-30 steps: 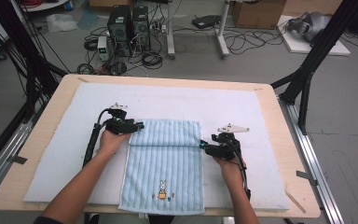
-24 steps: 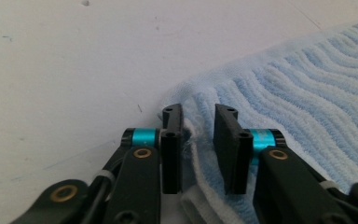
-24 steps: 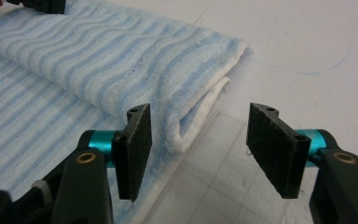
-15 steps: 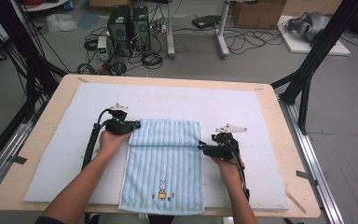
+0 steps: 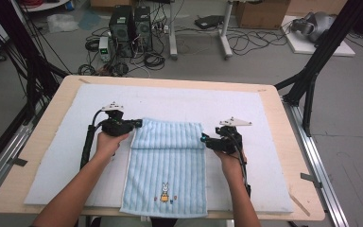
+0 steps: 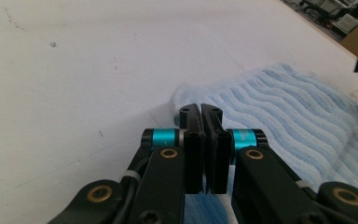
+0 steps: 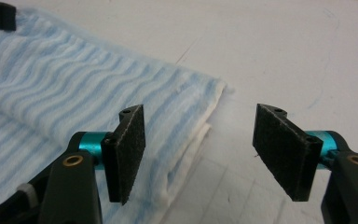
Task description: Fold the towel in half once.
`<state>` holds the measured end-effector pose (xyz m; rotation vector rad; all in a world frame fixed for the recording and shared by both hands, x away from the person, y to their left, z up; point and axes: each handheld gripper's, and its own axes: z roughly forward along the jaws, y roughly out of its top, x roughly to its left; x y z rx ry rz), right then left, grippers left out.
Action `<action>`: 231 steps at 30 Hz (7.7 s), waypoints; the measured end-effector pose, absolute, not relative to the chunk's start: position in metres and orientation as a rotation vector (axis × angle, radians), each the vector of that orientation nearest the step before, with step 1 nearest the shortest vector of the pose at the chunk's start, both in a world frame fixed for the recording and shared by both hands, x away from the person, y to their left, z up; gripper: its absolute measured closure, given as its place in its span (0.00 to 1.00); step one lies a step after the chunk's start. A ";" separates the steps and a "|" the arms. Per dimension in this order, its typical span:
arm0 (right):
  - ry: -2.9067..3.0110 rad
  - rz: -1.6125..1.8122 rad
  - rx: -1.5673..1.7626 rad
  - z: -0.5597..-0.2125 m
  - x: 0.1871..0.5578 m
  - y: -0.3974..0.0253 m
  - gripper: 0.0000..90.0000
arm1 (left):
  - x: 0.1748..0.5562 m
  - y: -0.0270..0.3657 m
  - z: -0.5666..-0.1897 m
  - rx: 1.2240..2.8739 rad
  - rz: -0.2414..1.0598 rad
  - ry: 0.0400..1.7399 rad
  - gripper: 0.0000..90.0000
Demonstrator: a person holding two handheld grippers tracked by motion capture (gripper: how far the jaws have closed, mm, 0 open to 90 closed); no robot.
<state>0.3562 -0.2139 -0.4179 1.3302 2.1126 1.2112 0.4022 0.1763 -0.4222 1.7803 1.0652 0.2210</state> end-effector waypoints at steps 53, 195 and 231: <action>2.214 1.157 1.043 -0.397 0.350 -0.176 0.97 | 0.354 0.200 -0.420 1.693 0.165 0.948 0.97; 2.163 1.001 1.254 -0.439 0.421 -0.180 0.93 | 0.447 0.173 -0.434 1.811 0.309 1.185 0.93; 2.184 1.174 1.243 -0.423 0.347 -0.205 0.46 | 0.366 0.202 -0.437 1.743 0.292 1.001 0.25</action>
